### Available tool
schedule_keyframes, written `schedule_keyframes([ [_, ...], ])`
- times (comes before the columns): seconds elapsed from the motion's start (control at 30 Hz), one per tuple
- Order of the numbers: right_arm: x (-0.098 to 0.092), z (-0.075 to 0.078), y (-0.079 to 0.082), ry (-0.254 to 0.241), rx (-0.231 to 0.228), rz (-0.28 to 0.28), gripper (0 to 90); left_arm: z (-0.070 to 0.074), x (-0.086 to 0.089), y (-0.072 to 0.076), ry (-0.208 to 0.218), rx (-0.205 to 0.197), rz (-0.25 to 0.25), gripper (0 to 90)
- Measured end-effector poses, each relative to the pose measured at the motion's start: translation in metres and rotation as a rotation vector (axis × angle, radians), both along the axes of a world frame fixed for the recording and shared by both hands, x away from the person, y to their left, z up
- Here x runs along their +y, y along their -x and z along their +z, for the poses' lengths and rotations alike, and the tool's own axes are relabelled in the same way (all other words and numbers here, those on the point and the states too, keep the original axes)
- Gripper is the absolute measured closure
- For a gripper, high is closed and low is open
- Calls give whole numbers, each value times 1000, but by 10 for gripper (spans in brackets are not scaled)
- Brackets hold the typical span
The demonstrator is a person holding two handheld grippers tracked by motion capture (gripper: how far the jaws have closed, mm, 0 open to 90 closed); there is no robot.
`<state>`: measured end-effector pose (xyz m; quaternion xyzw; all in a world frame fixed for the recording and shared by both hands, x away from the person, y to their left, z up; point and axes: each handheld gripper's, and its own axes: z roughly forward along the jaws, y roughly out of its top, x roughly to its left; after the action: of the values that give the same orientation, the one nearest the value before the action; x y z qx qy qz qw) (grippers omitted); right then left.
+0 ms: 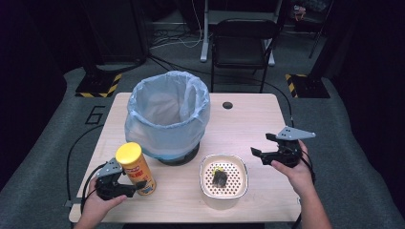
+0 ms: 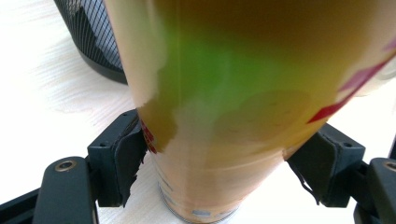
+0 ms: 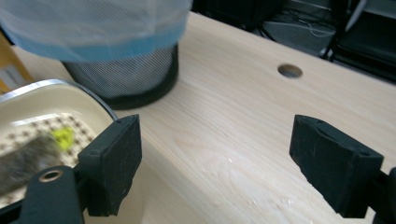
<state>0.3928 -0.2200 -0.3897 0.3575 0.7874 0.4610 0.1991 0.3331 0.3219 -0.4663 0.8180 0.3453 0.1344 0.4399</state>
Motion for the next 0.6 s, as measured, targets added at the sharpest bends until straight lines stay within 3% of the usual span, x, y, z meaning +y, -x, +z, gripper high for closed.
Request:
schedule_keyframes([
  [0.27, -14, -33, 7, 39, 37, -69, 175, 34, -3, 8, 1, -20, -10, 236],
  [0.3, -15, -37, 7, 43, 44, -79, 175, 49, -4, 11, -2, -30, -14, 237],
  [0.4, -19, -44, 7, 39, 57, -92, 179, 74, -3, 15, 22, -27, -15, 237],
  [0.47, -19, -47, 7, 34, 58, -96, 179, 79, -3, 15, 23, -36, -11, 237],
  [0.5, -19, -50, 6, 33, 63, -97, 182, 97, -1, 17, 32, -25, -21, 237],
  [0.6, -19, -56, 6, 27, 72, -99, 185, 121, 1, 17, 68, -23, -16, 237],
])
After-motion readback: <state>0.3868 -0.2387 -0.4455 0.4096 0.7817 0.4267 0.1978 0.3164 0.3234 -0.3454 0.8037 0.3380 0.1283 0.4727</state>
